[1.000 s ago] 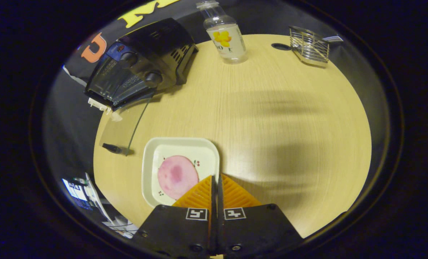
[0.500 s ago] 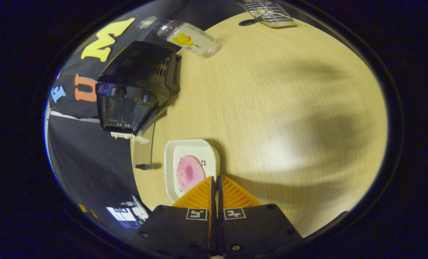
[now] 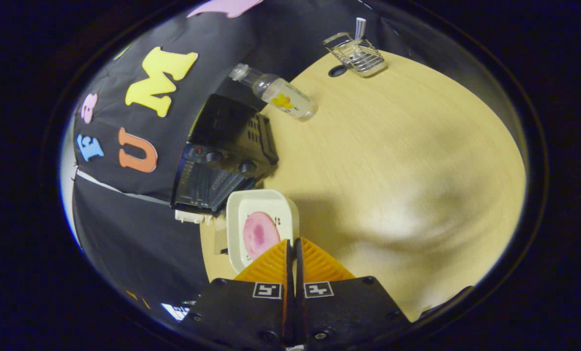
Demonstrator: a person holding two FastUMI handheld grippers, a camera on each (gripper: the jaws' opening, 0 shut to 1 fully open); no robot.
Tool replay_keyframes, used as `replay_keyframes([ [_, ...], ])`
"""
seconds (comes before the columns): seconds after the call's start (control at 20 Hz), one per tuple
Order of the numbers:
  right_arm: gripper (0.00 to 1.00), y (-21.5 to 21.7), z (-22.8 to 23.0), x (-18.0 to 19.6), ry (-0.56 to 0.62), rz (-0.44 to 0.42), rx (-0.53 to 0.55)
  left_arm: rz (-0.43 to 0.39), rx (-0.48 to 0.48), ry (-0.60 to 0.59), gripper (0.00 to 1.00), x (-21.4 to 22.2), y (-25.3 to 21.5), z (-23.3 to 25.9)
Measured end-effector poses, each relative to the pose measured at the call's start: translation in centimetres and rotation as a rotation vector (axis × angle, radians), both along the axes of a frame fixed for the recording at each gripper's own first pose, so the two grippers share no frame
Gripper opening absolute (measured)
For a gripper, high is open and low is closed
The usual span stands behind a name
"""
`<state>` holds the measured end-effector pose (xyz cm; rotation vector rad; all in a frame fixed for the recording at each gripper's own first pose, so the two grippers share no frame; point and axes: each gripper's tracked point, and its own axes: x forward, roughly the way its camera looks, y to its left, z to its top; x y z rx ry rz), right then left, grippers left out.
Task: Open the electric oven with the left hand, put the food in, and close the electric oven.
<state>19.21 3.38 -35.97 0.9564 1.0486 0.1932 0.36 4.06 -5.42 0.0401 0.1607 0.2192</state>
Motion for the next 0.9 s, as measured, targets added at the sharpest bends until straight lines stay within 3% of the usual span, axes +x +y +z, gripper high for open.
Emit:
replay_keyframes([
  [0.3, 0.00, 10.2, 3.1, 0.1, -0.035, -0.144, 0.106, -0.084, 0.007, 0.023, 0.96, -0.3, 1.9, 0.0],
  [0.55, 0.04, 19.1, 1.7, 1.5, -0.019, -0.297, 0.145, -0.101, 0.021, 0.040, 0.96, -0.7, 4.0, 0.0],
  [0.7, 0.04, 23.9, 1.8, 2.6, -0.009, -0.321, 0.209, -0.082, 0.043, 0.054, 0.96, -1.0, 5.8, -0.1],
  [0.9, 0.00, 26.8, 1.3, 5.3, -0.018, -0.345, 0.200, -0.054, 0.050, 0.081, 0.96, -0.9, 7.5, -0.7],
])
